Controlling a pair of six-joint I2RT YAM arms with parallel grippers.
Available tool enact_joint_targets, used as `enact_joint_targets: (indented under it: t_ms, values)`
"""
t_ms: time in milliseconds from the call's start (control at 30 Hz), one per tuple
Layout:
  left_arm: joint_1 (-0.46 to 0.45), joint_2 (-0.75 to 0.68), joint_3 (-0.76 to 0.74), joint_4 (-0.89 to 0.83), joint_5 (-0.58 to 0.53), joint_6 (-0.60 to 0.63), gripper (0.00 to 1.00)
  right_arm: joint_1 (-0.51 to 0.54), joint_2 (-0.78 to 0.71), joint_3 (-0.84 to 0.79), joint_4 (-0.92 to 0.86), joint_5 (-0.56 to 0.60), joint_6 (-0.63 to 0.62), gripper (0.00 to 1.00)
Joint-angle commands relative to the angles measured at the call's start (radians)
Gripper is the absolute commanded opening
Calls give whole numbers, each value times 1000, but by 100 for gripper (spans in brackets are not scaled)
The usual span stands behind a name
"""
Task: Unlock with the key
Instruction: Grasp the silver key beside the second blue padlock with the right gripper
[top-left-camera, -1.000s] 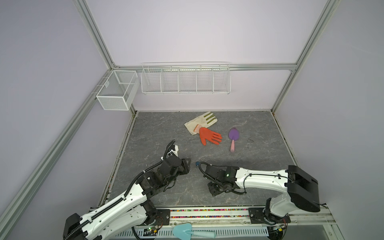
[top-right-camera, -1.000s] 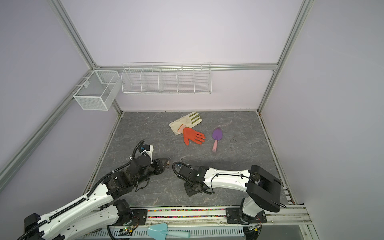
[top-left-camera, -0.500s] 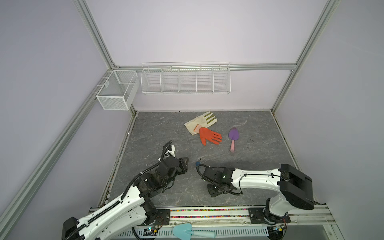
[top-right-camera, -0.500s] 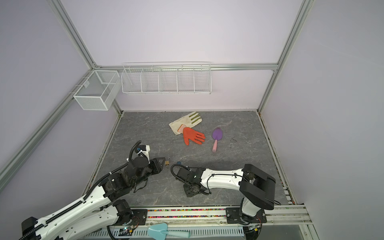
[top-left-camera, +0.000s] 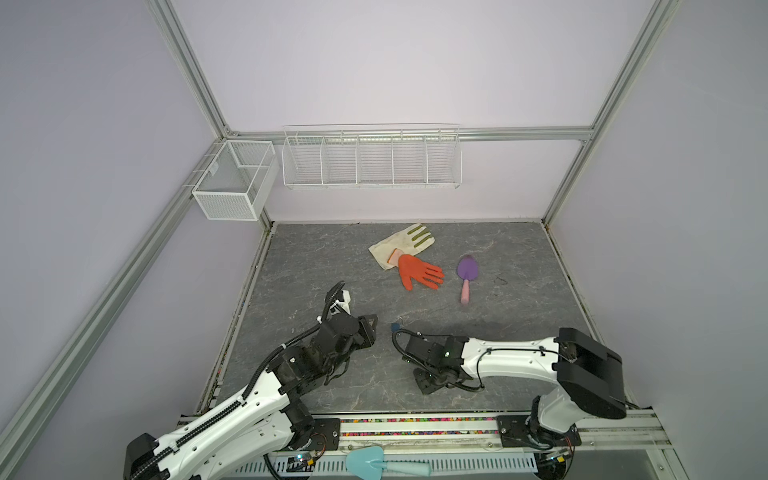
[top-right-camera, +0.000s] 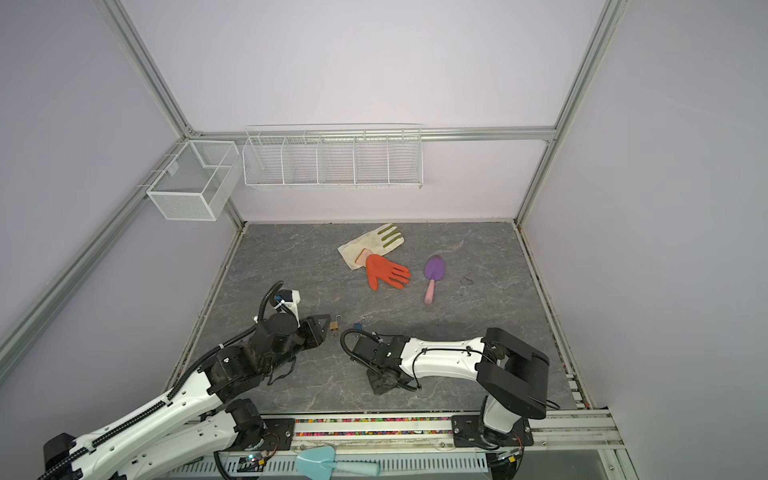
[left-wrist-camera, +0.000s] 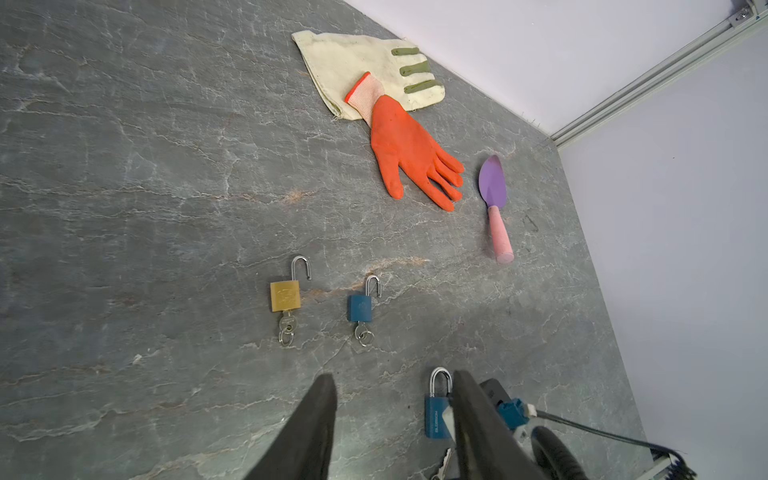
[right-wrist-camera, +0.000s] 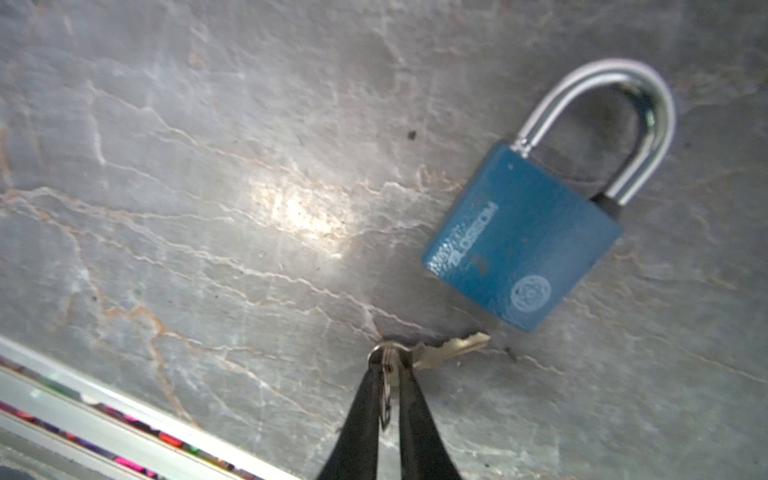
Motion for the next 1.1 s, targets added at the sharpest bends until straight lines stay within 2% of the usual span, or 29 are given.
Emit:
enact_joint_targets:
  t_ms: [0, 200, 667, 900, 1067]
  values:
    - [5, -11, -11, -5, -26, -14, 46, 8, 18, 8, 1, 18, 3, 13]
    - [5, -11, -8, -6, -27, -15, 46, 13, -13, 2, 6, 25, -9, 6]
    - [5, -10, 77, -9, 33, -33, 46, 14, -185, -76, 79, 50, -68, 7]
    - [5, 26, 154, -35, 102, 1, 46, 15, -324, -73, 78, 89, -180, 6]
    - [5, 45, 208, -9, 192, 66, 48, 8, -445, -66, 97, 115, -313, 7]
